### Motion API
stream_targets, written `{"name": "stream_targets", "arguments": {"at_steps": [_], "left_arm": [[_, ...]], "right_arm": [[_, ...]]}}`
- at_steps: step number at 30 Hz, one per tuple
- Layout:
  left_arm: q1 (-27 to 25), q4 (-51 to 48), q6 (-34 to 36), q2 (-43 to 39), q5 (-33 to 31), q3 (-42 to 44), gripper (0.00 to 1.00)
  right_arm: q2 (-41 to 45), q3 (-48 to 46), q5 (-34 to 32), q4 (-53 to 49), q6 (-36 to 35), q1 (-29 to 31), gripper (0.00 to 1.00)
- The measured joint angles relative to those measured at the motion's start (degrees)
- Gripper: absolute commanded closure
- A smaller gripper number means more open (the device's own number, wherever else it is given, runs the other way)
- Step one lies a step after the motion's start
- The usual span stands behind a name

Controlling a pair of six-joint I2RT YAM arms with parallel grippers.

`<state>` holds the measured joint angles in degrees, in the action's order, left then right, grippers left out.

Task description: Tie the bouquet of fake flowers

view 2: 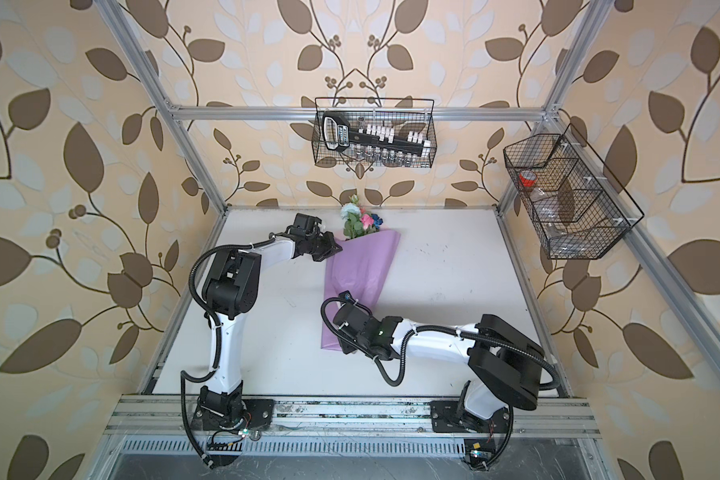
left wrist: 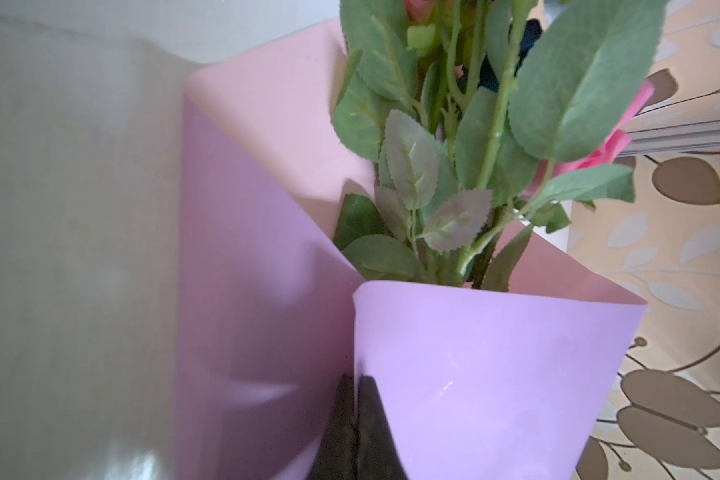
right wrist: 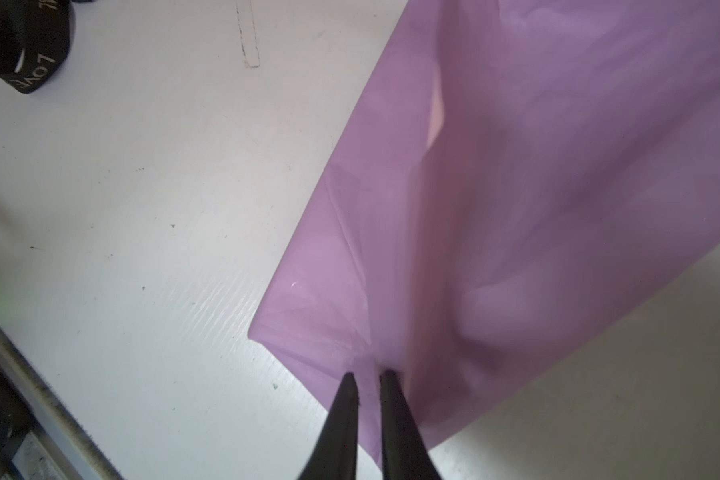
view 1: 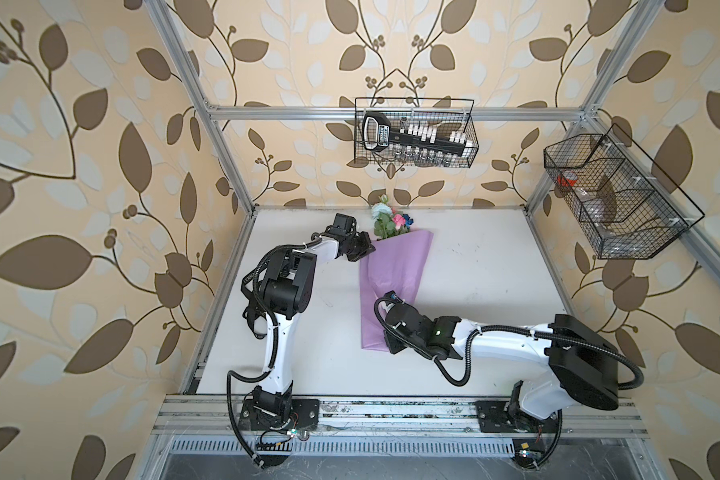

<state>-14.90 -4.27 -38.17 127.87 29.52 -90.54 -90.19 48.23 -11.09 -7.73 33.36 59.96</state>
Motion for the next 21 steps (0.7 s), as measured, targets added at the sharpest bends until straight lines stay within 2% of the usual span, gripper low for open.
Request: {"name": "stream_targets", "arguments": {"at_steps": [9,16,21], "left_arm": [[0.4,0.0,0.2,0.0,0.0,0.0,0.96],[0.4,-0.2,0.6,-0.4,-0.1,0.0,1.00],[0.4,-0.2,1.2,-0.5,0.1,0.0,1.00]], "right_arm": [[-1.3,0.0,6.1,7.1,-0.7,-0.5,0.85],[-3.5,0.0,9.3,8.5,-0.7,-0.8,0.85],[1.7,-1.2,10.6,8.3,-1.1,-0.9,0.82]]}}
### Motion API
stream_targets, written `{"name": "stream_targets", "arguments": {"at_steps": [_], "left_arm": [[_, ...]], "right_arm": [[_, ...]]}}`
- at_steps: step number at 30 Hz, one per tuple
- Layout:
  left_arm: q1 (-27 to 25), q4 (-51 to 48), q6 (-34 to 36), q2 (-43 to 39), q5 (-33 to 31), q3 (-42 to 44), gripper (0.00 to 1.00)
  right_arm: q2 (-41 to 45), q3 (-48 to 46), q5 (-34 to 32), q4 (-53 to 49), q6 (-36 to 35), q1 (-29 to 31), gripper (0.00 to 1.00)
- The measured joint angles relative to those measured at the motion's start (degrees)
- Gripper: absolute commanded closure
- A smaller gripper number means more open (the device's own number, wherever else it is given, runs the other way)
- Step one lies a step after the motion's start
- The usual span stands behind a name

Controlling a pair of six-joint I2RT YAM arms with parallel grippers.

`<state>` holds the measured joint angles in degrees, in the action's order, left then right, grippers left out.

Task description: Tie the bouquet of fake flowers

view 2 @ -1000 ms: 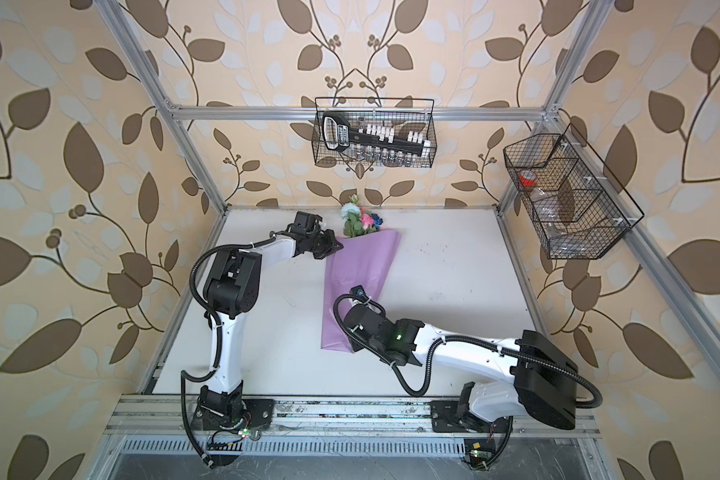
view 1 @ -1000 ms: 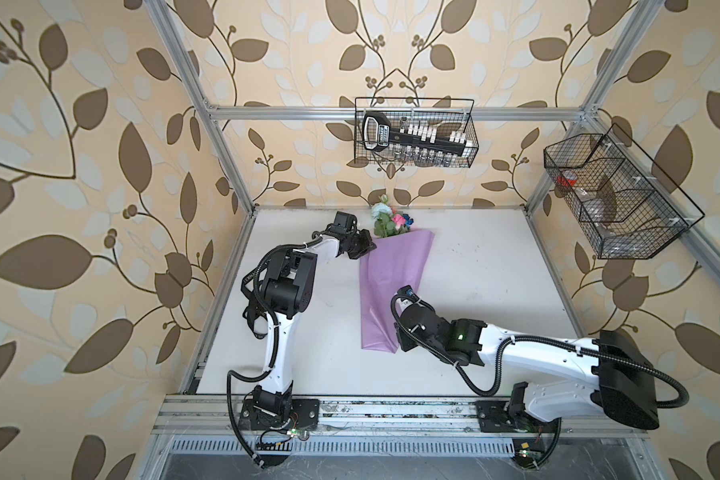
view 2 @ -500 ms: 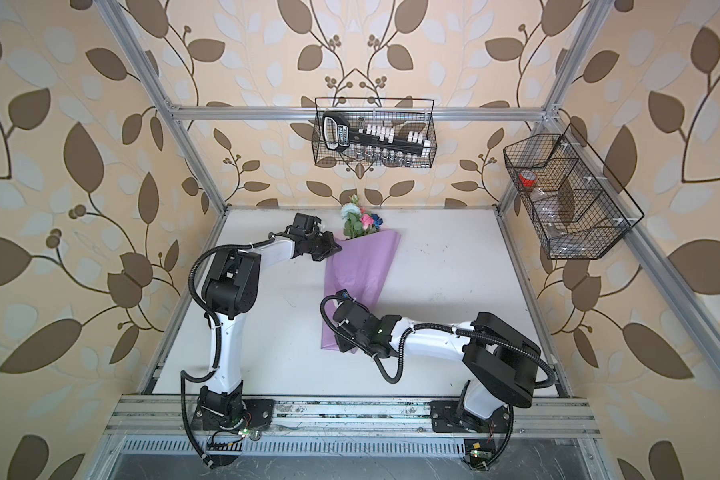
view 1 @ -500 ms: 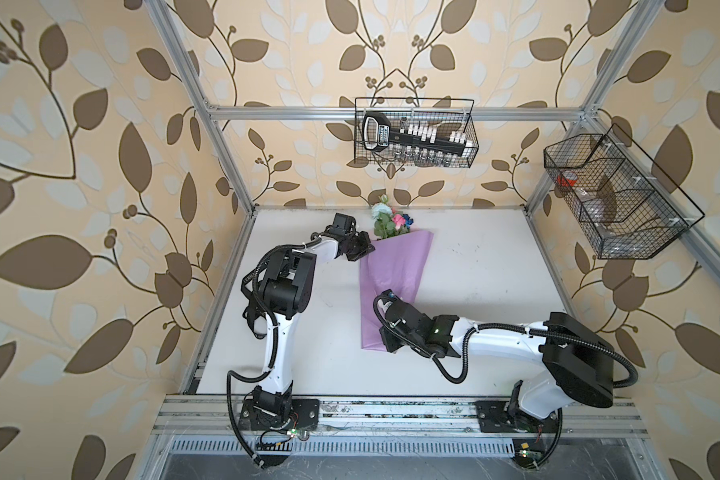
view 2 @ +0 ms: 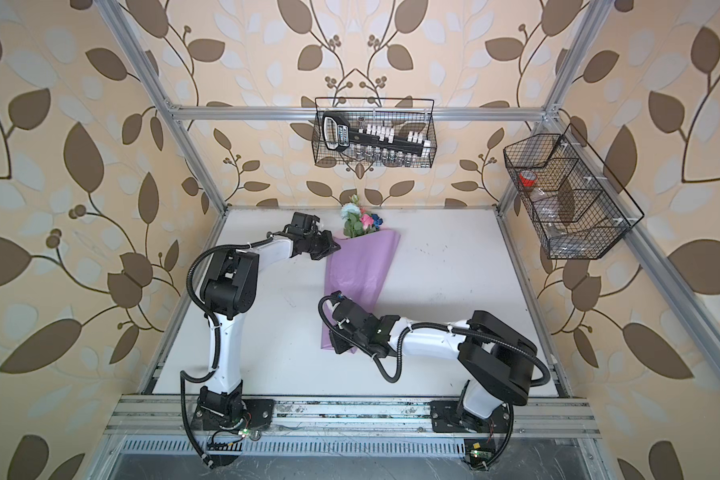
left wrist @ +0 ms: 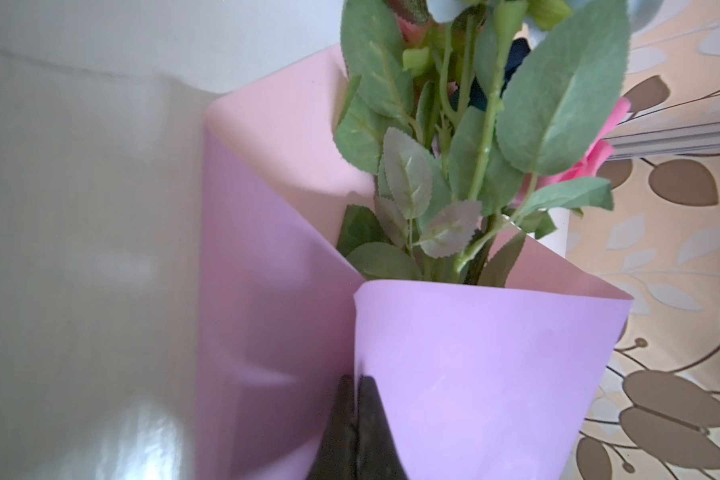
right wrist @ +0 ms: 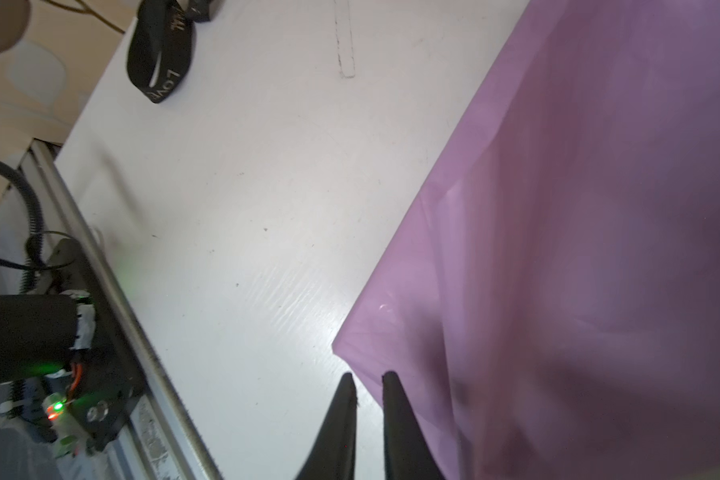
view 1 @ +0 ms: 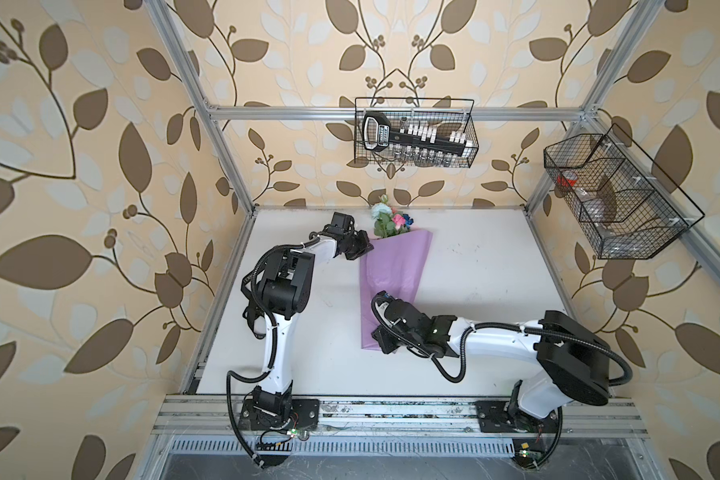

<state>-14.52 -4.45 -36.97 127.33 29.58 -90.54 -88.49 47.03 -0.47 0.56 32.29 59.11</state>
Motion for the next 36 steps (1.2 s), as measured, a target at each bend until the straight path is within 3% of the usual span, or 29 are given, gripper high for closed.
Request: {"name": "stream_targets", "arguments": {"at_steps": [7,16,21,27,32,36], "left_arm": [[0.4,2.2,1.3,-0.9,1.9,1.0,1.00],[0.4,5.1,2.2,-4.9,5.2,5.5,1.00],[0.9,5.2,2.5,-5.6,6.3,6.3,1.00],[2.2,5.0,2.9,-5.6,6.7,6.3,1.00],[2.8,4.4,3.8,-5.6,7.4,5.4,1.00],[3.0,4.2,4.0,-5.6,7.6,5.1,1.00]], "right_arm": [[10.7,-1.1,-0.2,0.0,0.7,-2.3,0.83],[3.1,-1.3,-4.1,-3.7,3.5,-4.9,0.89],[1.4,-1.3,-3.0,-4.3,3.3,-4.9,0.75],[7.0,-1.3,-0.2,-4.0,1.7,-4.9,0.73],[13.2,-1.4,-0.8,-3.9,2.2,-6.3,0.83],[11.7,-1.8,-1.2,-3.8,3.7,-10.0,0.90]]}}
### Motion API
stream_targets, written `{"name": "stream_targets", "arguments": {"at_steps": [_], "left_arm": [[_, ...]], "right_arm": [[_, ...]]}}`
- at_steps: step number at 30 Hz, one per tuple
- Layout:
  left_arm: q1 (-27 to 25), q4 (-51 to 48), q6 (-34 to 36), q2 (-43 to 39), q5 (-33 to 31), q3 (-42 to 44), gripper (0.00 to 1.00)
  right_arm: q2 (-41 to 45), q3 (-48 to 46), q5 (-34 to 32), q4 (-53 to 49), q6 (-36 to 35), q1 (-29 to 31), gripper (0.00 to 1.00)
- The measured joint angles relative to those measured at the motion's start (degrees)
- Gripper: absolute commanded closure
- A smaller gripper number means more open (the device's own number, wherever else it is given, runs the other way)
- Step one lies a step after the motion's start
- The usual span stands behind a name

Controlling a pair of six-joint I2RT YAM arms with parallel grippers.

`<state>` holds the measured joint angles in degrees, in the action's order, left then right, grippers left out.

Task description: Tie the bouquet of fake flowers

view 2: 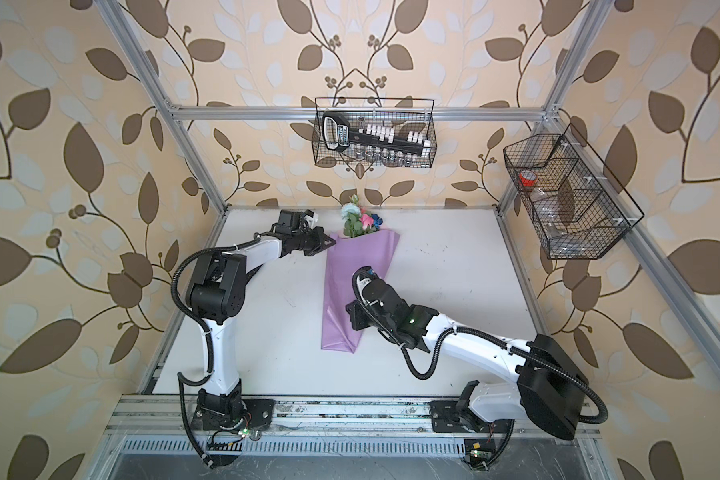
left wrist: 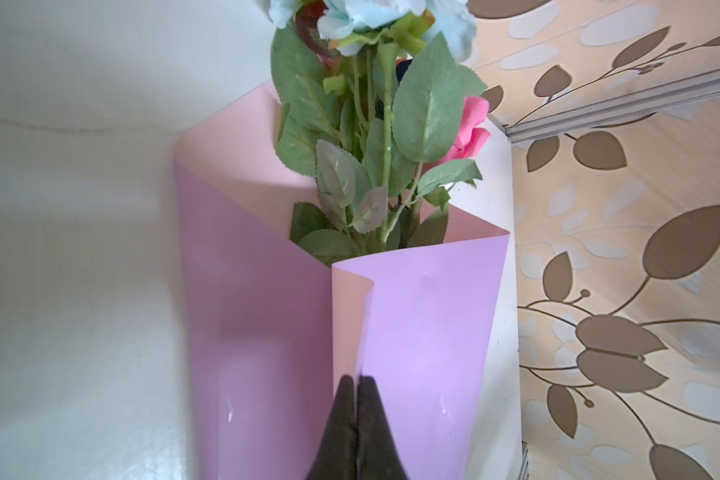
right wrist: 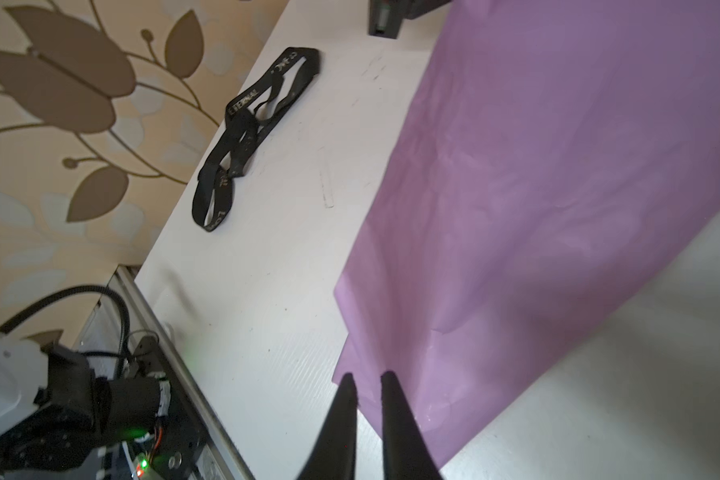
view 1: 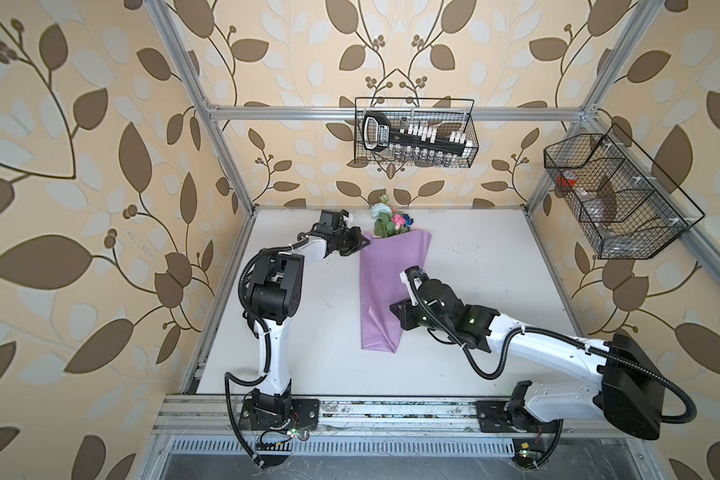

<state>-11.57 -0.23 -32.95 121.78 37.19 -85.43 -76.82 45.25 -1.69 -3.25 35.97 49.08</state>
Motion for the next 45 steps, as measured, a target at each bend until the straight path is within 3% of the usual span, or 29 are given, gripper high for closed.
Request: {"name": "stream_targets", "arguments": {"at_steps": [5,11,14,18,20,21,25,27,35,39,45], "left_arm": [[0.0,-0.2,0.0,0.0,0.3,0.0,1.00],[0.0,-0.2,0.0,0.0,0.3,0.0,1.00],[0.0,-0.2,0.3,0.0,0.3,0.0,0.80],[0.0,-0.8,0.6,0.0,0.1,0.0,0.65],[0.0,-1.3,1.0,0.0,-0.1,0.0,0.49],[0.0,-1.6,1.1,-0.1,-0.6,0.0,0.35],[0.0,-8.2,0.7,-3.8,-9.1,1.6,0.20],[0.0,-11.2,0.0,-7.7,-13.6,4.0,0.18],[-2.3,-13.0,-3.7,-30.1,-20.2,24.5,0.33],[-8.9,-13.7,-4.7,-34.2,-21.3,31.4,0.55],[-16.7,-12.8,-9.9,-38.8,-20.5,42.3,0.68]], "right_arm": [[-8.7,0.0,1.0,0.3,0.2,-1.0,0.88],[-16.8,1.9,2.6,1.3,-0.9,2.3,0.87],[-19.0,3.3,3.2,2.1,-1.3,3.9,0.86],[-19.8,3.6,3.7,2.8,-1.5,4.6,0.85],[-19.9,3.6,3.7,3.1,-1.5,4.6,0.85],[-20.0,3.6,3.6,3.2,-1.5,4.5,0.85],[-21.0,3.6,3.7,3.6,-1.4,4.5,0.85],[-21.1,3.5,3.7,3.8,-1.3,4.5,0.85],[-21.1,1.6,3.9,5.2,0.2,4.6,0.85],[-20.7,1.1,3.9,5.5,0.6,4.6,0.85],[-20.4,0.5,4.5,6.4,1.3,4.6,0.85]]}}
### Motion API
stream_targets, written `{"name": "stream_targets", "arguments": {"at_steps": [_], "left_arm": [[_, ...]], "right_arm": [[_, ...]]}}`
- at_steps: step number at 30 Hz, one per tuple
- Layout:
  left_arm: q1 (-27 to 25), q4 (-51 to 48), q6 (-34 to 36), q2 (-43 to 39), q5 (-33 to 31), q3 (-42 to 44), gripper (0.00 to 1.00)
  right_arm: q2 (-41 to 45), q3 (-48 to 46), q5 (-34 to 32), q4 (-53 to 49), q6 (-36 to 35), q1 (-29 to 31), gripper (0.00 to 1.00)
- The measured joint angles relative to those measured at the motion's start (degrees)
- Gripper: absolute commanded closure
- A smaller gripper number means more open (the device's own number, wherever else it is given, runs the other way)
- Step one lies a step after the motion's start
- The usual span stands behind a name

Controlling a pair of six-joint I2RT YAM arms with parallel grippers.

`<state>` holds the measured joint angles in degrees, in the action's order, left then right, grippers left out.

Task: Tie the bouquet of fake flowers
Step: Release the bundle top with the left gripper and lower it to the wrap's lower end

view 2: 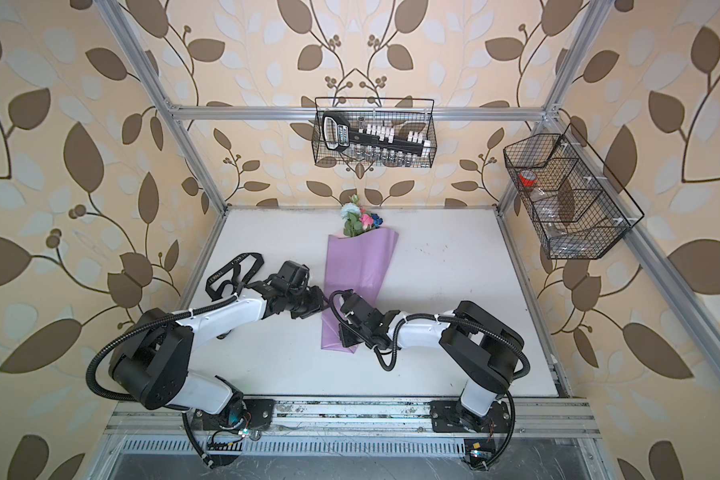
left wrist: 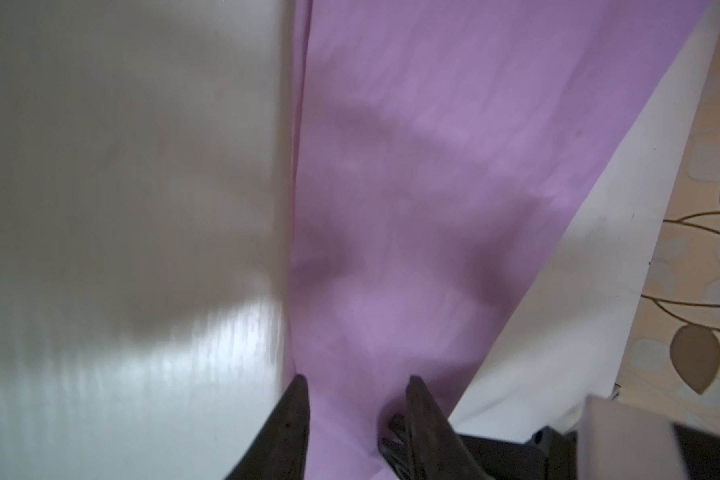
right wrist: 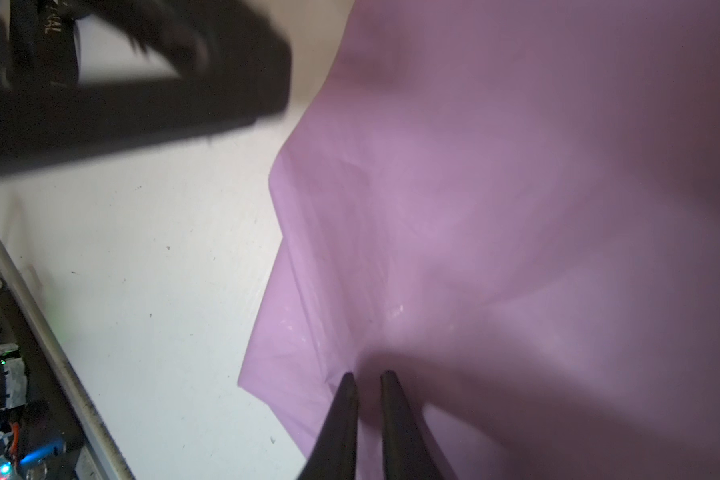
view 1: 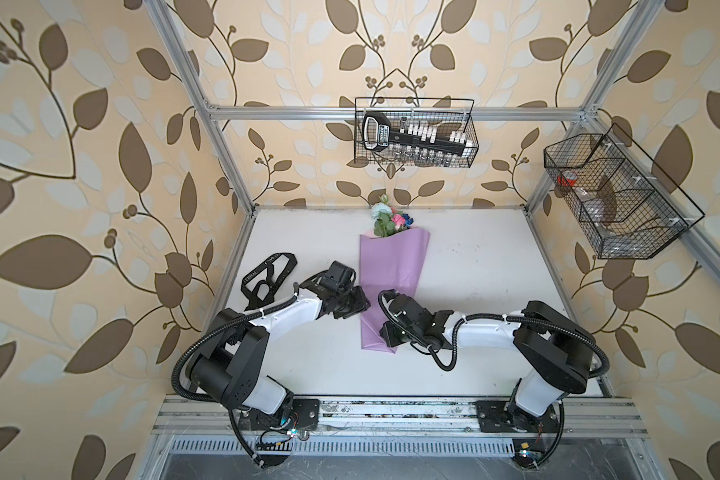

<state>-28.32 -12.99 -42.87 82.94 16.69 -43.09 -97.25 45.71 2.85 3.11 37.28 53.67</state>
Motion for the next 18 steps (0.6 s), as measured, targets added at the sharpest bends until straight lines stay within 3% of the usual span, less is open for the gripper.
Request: {"name": "stream_targets", "arguments": {"at_steps": [7,11,18], "left_arm": [[-1.3,8.2,-6.1,-0.7,2.5,5.1,0.70],[-3.3,12.3,-7.9,1.7,4.3,5.9,0.77],[-4.0,12.7,-8.8,-1.7,3.5,6.8,0.78]], "right_arm": [[0.0,-1.0,1.6,1.5,1.0,0.0,0.85],[0.0,-1.1,2.2,1.9,1.5,0.0,0.85],[0.0,-1.1,3.1,2.1,1.9,-0.3,0.85]]}}
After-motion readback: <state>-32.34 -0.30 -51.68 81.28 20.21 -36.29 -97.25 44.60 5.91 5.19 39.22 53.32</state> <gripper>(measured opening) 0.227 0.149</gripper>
